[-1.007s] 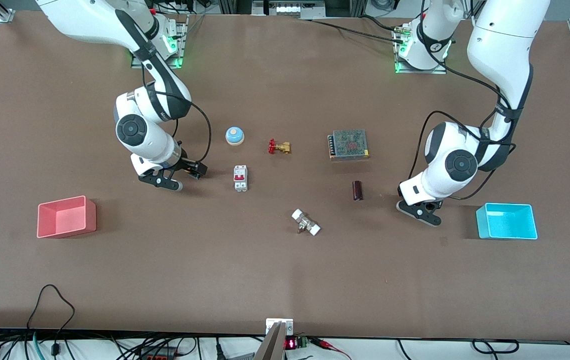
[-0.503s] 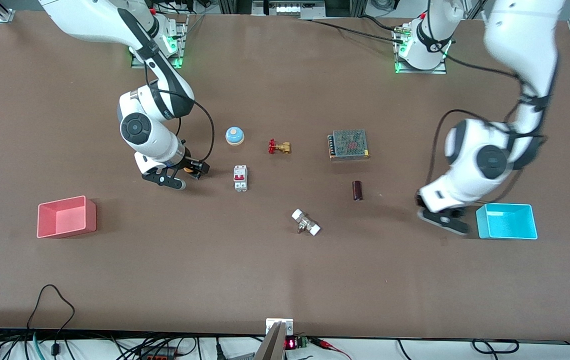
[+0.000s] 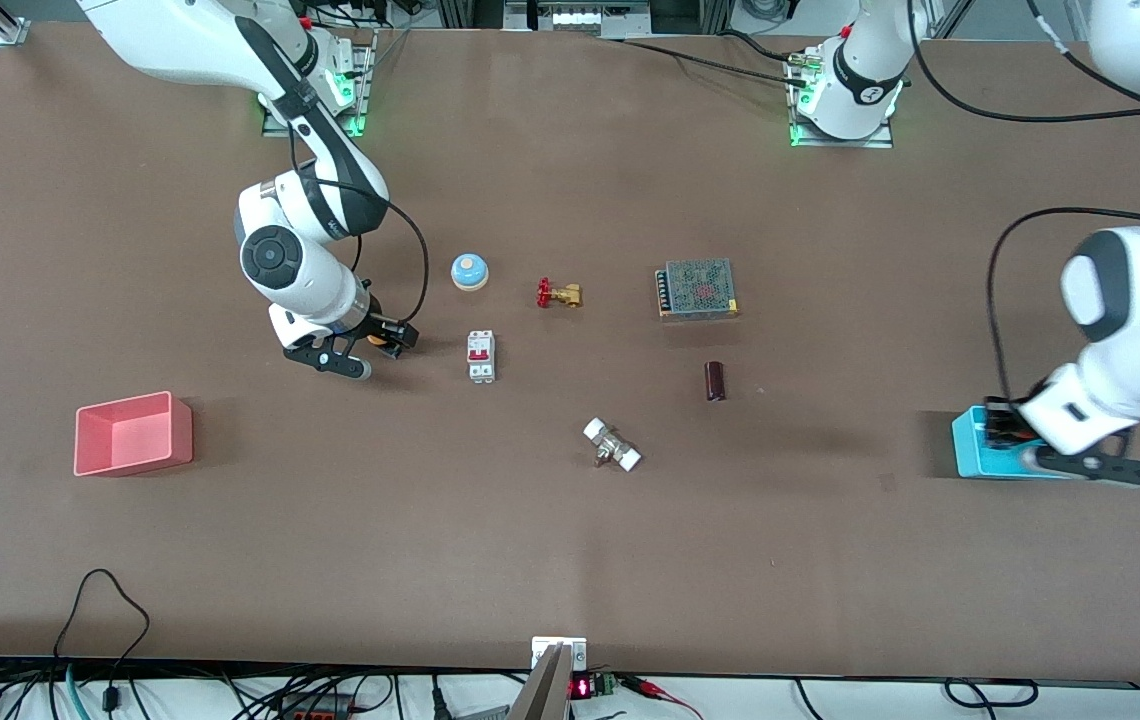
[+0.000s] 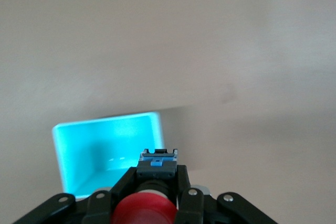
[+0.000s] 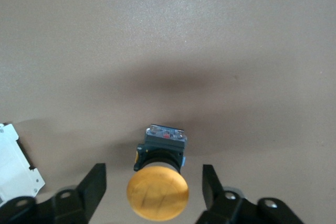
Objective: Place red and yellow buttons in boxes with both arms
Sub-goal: 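Carry the red button with the left gripper over the cyan box, then carry the yellow button with the right gripper over the pink box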
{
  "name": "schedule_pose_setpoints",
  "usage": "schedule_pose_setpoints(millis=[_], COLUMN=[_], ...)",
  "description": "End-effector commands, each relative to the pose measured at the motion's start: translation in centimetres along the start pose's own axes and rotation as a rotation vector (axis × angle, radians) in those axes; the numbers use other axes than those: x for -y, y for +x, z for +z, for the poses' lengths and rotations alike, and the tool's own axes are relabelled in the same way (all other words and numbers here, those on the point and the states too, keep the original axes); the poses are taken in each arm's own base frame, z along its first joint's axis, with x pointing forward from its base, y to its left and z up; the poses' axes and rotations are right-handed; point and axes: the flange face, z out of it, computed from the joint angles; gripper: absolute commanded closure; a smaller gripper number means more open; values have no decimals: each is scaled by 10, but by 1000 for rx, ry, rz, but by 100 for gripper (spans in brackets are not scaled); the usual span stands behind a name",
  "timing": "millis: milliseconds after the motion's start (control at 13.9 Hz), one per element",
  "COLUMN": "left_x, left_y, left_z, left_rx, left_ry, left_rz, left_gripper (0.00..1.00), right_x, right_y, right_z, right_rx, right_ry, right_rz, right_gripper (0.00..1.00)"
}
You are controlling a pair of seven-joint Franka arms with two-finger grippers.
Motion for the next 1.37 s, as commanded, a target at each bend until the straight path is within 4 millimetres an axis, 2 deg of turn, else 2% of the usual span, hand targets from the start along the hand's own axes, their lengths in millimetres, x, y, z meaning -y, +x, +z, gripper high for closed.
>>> schedule_pose_setpoints(millis=[0,216,359,575,647,719,863,1007,1150,1294], left_x=[39,60,63,64,64,62,66,66,66,64], left_y=[3,-5,-8,-12,-13,-15,-3,-3,-4,-4], left_z=[21,60,81,102,108,122,120,128,133,140], left_rx=[24,69,95,120,129,147,100,105,110,119], left_ry=[4,-16,-16,-33,-36,-40,-24,-27,-30,-34], left_rz=[-40,-66,-61,-73,-72,-70,-69,-69,-82,-84], left_gripper=[78,78,78,78,78,78,78,77,77,77], right_x=[1,1,0,0,0,-5,-39,-71,-104,-143], right_y=[-2,-2,-2,-2,1,7,29,48,70,97], right_z=[2,2,2,1,-8,-28,-79,-135,-176,-205], right_rx=[-5,-6,-5,-4,-19,-41,-36,-44,-73,-88], right_ry=[1,1,0,-1,6,11,-18,-36,-35,-34], right_rz=[3,0,0,2,-24,-64,-153,-264,-337,-414], right_gripper=[32,61,72,73,73,73,73,73,73,73])
